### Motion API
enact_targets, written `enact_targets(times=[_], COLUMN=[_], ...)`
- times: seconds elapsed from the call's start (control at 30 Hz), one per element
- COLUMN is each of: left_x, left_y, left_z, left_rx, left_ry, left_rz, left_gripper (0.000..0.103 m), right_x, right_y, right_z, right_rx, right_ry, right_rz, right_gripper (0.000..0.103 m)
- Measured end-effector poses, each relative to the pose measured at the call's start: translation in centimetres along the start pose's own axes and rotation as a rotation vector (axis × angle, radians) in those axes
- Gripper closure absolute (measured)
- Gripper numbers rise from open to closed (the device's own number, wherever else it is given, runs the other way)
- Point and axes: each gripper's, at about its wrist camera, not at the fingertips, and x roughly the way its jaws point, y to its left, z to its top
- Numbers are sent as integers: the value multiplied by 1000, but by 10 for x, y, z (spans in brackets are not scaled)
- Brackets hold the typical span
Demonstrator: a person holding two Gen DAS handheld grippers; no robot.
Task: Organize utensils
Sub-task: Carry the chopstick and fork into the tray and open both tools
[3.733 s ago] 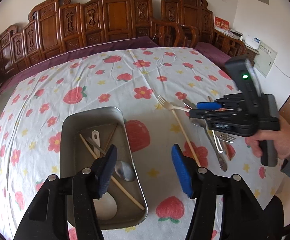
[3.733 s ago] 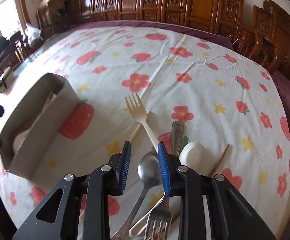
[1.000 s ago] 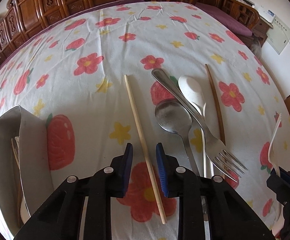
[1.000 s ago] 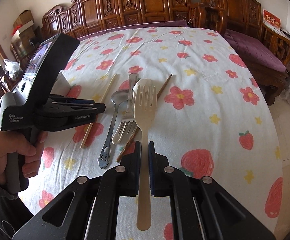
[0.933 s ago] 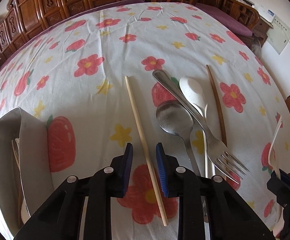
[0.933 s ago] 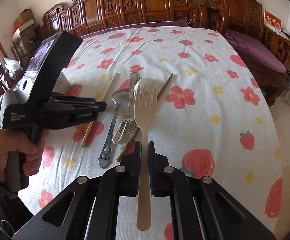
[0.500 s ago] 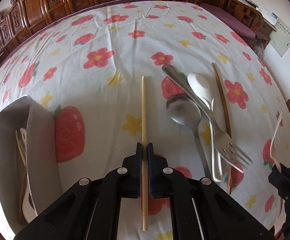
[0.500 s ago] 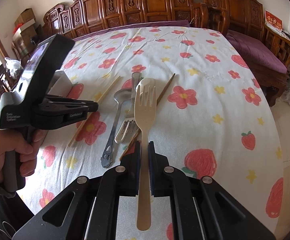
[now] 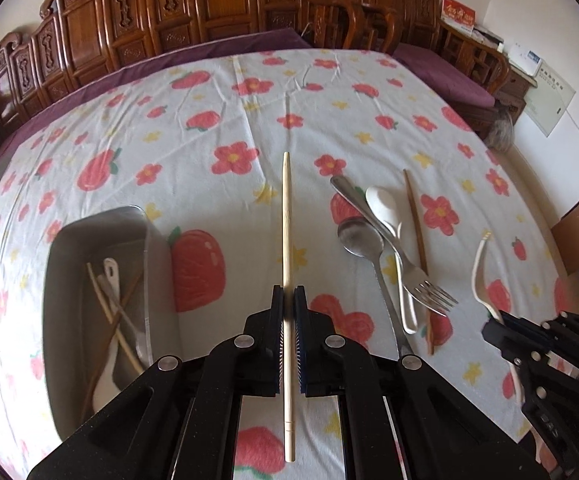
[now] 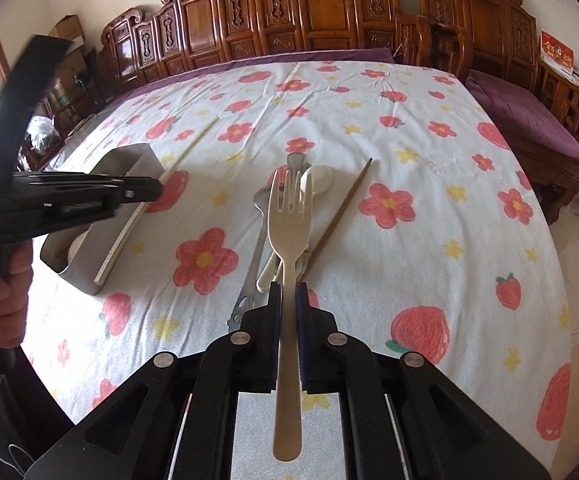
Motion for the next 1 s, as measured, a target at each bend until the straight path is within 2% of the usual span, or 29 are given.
enact_targets(times=[0.23, 0.4, 0.53, 0.73, 1.0], left_x=[-48, -63, -60, -42, -17], left_y=[27, 57, 91, 134, 158], left_z=[-8, -12, -19, -30, -40], left_rx=[13, -7, -39, -104, -123], left_ry=[-57, -87, -78, -49, -22], left_rz=[-10, -2, 25, 47, 26], left_gripper=[99, 99, 99, 99, 99], right_x=[-8, -13, -15, -4, 21], right_y=[14, 30, 45, 89, 151], right_z=[5, 7, 14, 38, 62], right_rx=[-23, -64, -78, -116, -134], right_ry=[-26, -38, -49, -58, -53], right_rz=[23, 26, 42, 83, 145], right_gripper=[94, 94, 94, 94, 94])
